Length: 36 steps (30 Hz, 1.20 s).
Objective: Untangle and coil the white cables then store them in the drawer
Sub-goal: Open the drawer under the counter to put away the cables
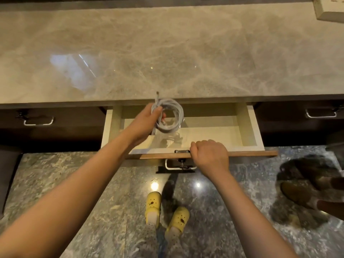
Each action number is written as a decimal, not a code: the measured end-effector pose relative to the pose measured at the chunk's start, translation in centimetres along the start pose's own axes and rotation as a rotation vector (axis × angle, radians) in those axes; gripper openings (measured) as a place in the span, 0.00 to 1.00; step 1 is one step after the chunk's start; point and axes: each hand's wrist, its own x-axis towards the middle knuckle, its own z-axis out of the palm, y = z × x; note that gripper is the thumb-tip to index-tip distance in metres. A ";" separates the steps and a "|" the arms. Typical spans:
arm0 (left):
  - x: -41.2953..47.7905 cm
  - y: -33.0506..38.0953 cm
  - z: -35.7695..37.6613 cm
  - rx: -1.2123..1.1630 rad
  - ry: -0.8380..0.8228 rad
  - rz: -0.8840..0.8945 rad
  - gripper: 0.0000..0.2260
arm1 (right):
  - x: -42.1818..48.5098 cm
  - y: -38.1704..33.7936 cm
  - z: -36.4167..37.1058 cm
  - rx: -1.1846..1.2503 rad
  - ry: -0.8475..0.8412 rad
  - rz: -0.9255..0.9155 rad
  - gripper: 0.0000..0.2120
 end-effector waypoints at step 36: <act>-5.9 -7.4 -1.5 1.002 0.168 0.505 0.13 | -3.4 -3.6 0.9 1.528 0.431 1.003 0.13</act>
